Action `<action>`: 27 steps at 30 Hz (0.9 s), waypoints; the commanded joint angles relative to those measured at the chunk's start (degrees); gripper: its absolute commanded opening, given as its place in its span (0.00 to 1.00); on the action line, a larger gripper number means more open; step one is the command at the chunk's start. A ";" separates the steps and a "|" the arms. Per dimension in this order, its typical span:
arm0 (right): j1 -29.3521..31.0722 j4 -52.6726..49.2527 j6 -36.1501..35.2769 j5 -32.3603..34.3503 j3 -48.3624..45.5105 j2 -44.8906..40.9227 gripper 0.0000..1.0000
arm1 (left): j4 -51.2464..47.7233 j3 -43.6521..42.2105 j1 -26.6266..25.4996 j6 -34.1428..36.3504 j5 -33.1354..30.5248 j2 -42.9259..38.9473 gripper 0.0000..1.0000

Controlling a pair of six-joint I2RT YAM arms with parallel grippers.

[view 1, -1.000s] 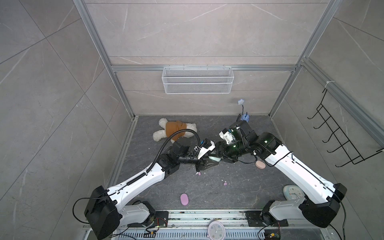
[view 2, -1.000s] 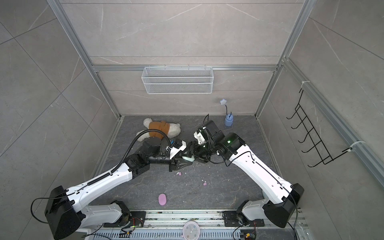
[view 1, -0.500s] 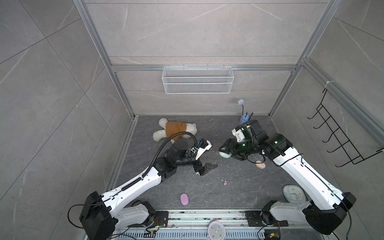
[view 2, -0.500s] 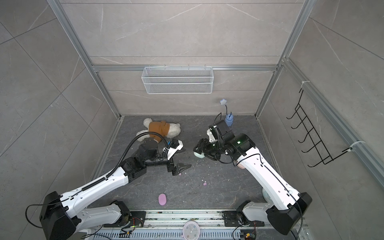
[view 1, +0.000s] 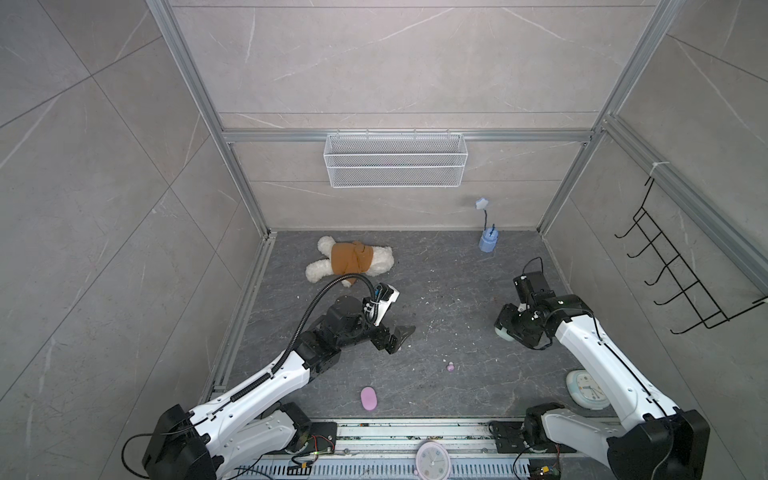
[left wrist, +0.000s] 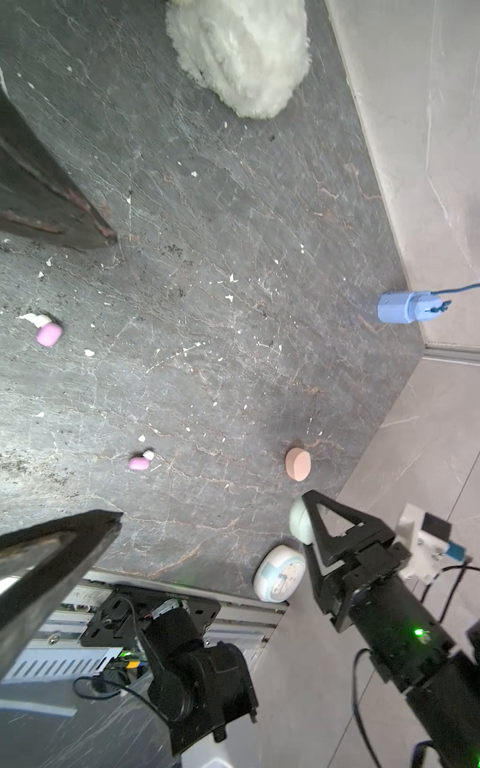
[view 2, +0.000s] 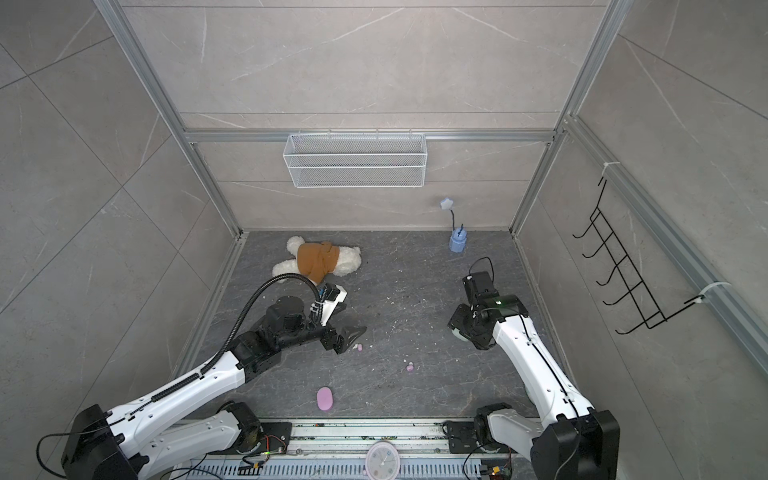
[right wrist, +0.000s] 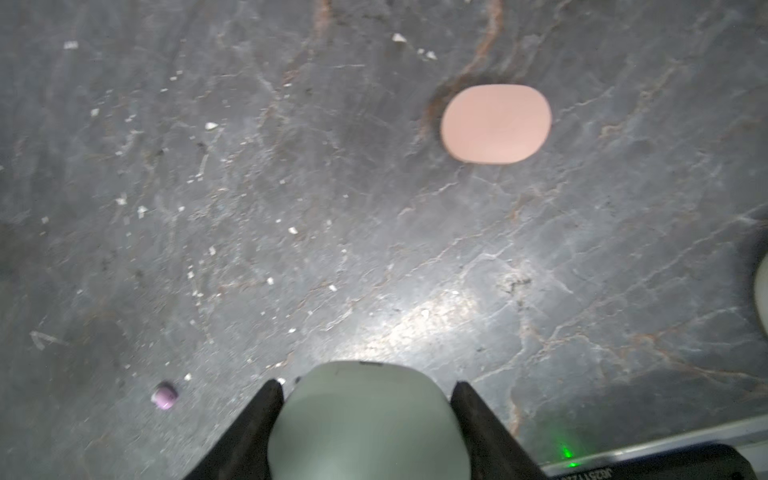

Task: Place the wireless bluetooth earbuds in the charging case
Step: 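Lower the mint case onto the table with the right gripper and release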

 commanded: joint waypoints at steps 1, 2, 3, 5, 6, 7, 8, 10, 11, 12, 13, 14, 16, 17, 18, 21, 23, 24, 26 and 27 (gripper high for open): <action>-2.00 4.49 -1.37 2.30 -3.75 -0.02 0.50 | 0.81 0.48 0.84 -2.44 -1.30 -1.15 1.00; -2.31 5.51 -1.19 1.85 -4.74 0.35 0.50 | 0.58 0.66 1.09 -2.58 -1.39 -1.08 1.00; -2.55 6.29 -1.02 1.90 -5.84 0.77 0.50 | 0.29 0.77 1.26 -2.70 -1.42 -1.12 1.00; -2.77 7.28 -0.64 3.70 -7.60 1.36 0.50 | 0.33 0.68 1.80 -3.09 -1.47 -1.35 1.00; -3.17 8.13 -0.63 4.13 -8.48 1.57 0.50 | 0.26 0.69 2.05 -3.59 -1.40 -1.44 1.00; -3.49 8.89 -0.60 4.23 -9.42 1.64 0.50 | 0.34 0.74 2.43 -3.92 -1.01 -1.54 1.00; -3.56 9.53 -0.60 4.23 -10.06 1.80 0.50 | 0.42 0.60 2.79 -4.11 -0.76 -1.64 1.00; -3.91 10.51 -0.50 4.50 -11.48 2.46 0.50 | 0.68 0.51 3.37 -4.64 -0.23 -1.88 1.00; -4.05 11.03 -0.48 4.50 -12.24 2.82 0.50 | 0.86 0.43 3.58 -4.94 0.11 -1.83 1.00; -4.10 11.65 -0.31 4.42 -13.05 3.18 0.50 | 1.11 0.42 3.84 -5.22 0.65 -1.82 1.00; -4.24 12.27 -0.21 4.41 -13.72 3.37 0.50 | 1.34 0.50 4.01 -5.42 0.87 -1.81 1.00; -4.20 12.90 0.07 4.47 -14.46 3.59 0.50 | 1.48 0.50 4.26 -5.67 1.06 -1.75 1.00; -4.18 13.85 0.36 4.58 -15.66 3.82 0.50 | 1.55 0.76 4.62 -6.06 1.62 -1.68 1.00; -4.28 14.32 0.48 4.63 -16.10 4.11 0.51 | 1.45 0.85 4.86 -6.19 1.91 -1.64 1.00; -4.27 14.60 0.50 4.65 -16.51 4.34 0.51 | 1.26 0.90 4.99 -6.44 1.82 -1.64 1.00; -4.27 15.34 0.67 4.59 -17.48 5.39 0.53 | 0.93 1.12 5.74 -6.92 2.11 -1.77 1.00; -4.32 15.94 0.95 4.25 -18.04 5.85 0.54 | 0.57 1.29 6.21 -7.29 2.09 -1.72 1.00; -4.32 16.14 1.17 4.20 -18.32 5.99 0.56 | 0.53 1.40 6.46 -7.57 2.31 -1.68 1.00; -4.40 16.41 1.29 4.22 -18.68 6.27 0.61 | 0.58 1.47 6.86 -8.05 2.54 -1.55 1.00; -4.29 16.45 1.38 4.31 -18.82 6.60 0.64 | 0.69 1.55 7.05 -8.24 2.90 -1.46 1.00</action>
